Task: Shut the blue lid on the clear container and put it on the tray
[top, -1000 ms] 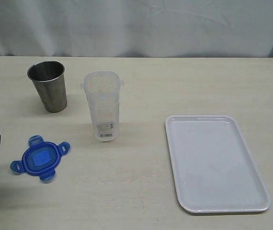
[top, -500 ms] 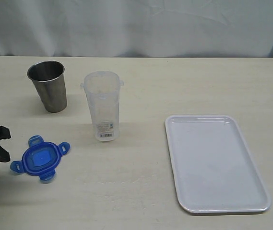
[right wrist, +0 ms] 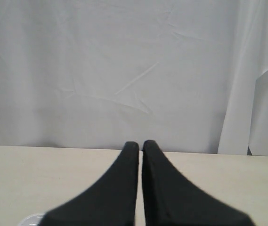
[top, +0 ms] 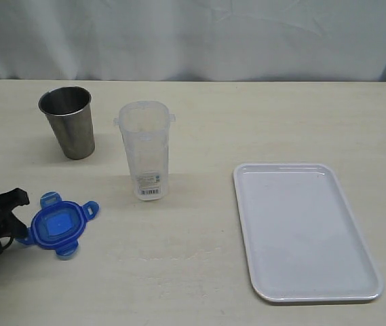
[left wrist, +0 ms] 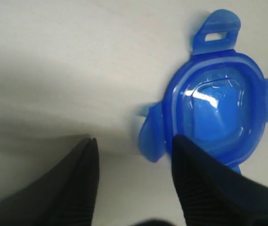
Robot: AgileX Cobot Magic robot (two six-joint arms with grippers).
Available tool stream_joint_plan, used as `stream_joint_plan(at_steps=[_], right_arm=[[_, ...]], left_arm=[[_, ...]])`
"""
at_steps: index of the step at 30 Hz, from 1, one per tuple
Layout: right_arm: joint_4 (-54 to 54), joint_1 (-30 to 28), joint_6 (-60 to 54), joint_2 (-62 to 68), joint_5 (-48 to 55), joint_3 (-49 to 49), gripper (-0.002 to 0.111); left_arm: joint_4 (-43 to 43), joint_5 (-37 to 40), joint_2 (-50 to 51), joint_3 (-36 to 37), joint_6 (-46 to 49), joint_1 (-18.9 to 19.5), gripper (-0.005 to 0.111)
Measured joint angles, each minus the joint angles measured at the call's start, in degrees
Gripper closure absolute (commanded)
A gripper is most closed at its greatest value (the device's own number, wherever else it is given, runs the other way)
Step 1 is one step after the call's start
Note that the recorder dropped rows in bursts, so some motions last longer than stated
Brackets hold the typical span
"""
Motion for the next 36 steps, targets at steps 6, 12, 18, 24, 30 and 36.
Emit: stream_joint_plan(at_steps=[6, 12, 18, 24, 30, 36], right_arm=[[0.0, 0.0, 0.0, 0.0, 0.0, 0.0, 0.104], [0.0, 0.0, 0.0, 0.0, 0.1, 0.0, 0.104], [0.0, 0.0, 0.0, 0.0, 0.1, 0.0, 0.104], [0.0, 0.0, 0.0, 0.0, 0.1, 0.0, 0.104], [0.0, 0.0, 0.0, 0.0, 0.1, 0.0, 0.104], [0.0, 0.0, 0.0, 0.0, 0.1, 0.0, 0.104]], left_arm=[[-11.1, -0.2, 2.5, 0.0, 10.2, -0.9, 0.061], [-16.1, -0.3, 3.0, 0.0, 13.7, -1.0, 0.061], [-25.5, -0.3, 4.1, 0.0, 23.7, -1.0, 0.061], [-36.0, 4.8, 7.3, -0.2, 33.7, -1.0, 0.061], [-39.6, 8.3, 9.6, -0.5, 38.0, -1.0, 0.082], [-39.6, 7.4, 10.1, -0.5, 42.3, -1.0, 0.107]])
